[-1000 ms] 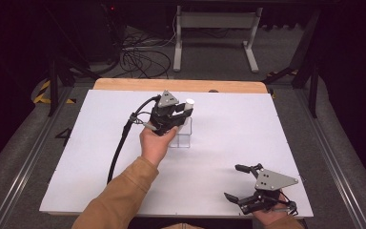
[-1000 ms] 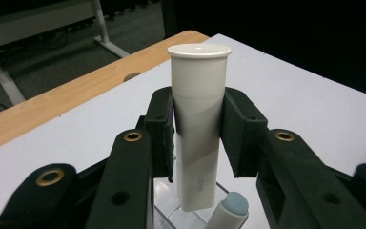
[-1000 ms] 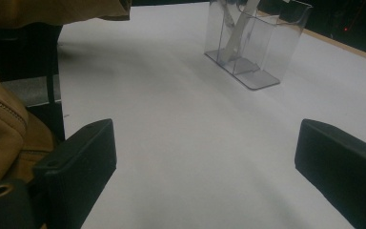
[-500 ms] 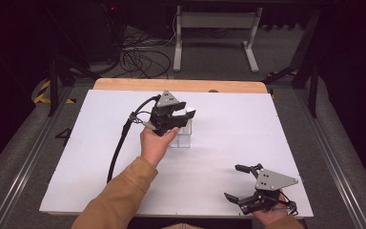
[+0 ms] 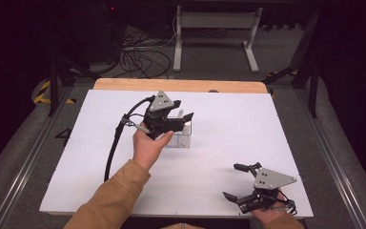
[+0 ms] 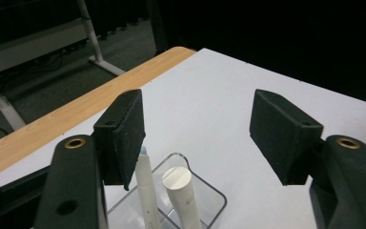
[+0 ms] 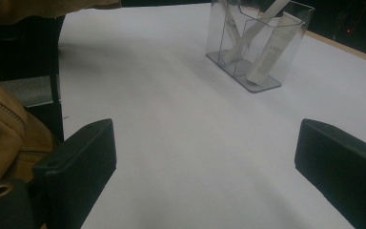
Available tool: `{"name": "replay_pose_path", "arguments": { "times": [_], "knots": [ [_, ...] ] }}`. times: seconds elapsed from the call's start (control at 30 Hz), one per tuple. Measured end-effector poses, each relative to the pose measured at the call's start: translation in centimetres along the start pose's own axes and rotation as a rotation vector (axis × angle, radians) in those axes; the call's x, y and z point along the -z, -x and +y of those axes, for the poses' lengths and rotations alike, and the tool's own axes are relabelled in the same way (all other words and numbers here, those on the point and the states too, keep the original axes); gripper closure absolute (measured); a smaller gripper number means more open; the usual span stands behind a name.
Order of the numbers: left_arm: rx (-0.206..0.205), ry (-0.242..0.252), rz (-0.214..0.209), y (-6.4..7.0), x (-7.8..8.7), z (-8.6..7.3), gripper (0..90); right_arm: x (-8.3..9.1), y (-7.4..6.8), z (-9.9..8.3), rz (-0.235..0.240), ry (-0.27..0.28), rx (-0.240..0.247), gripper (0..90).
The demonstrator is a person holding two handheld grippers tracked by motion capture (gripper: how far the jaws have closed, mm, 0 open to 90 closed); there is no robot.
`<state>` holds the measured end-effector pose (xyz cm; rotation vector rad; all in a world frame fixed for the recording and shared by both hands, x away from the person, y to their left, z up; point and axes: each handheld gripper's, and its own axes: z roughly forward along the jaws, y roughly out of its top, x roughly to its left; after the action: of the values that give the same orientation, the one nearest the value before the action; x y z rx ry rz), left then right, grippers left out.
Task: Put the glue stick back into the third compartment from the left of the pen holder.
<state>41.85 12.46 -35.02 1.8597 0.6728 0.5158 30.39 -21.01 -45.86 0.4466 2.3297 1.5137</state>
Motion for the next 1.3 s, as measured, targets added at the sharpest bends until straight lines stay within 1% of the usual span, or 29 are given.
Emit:
{"name": "replay_pose_path", "arguments": {
  "times": [0.1,0.2,0.3,0.47,0.57,0.67,0.97,1.3],
  "knots": [
    [-0.015,-0.001,-0.012,0.3,1.0,0.1,34.3,-0.2,0.1,0.1,-0.004,0.005,0.006,7.1],
    [-0.03,0.009,-0.018,0.6,2.0,0.0,31.5,-0.2,0.2,0.2,-0.005,0.008,0.005,7.0],
    [-0.031,0.013,-0.038,0.7,2.8,-0.3,29.5,-0.3,0.3,0.2,-0.007,0.007,0.004,7.0],
    [-0.042,0.017,-0.057,0.8,4.0,-1.0,26.8,-0.3,0.4,0.2,-0.01,0.008,0.001,7.0],
    [-0.053,0.022,-0.062,0.8,4.7,-1.3,26.3,-0.3,0.4,0.2,-0.013,0.007,0.001,6.9],
    [-0.048,0.03,-0.068,0.8,5.3,-1.7,25.6,-0.3,0.3,0.2,-0.015,0.007,-0.001,6.9],
    [-0.059,0.045,-0.073,0.6,7.2,-2.8,22.6,-0.2,0.3,0.2,-0.016,0.012,-0.001,6.9],
    [-0.063,0.065,-0.067,0.4,9.8,-5.3,18.2,-0.3,0.3,0.2,-0.014,0.012,-0.006,6.8]
  ]
}}
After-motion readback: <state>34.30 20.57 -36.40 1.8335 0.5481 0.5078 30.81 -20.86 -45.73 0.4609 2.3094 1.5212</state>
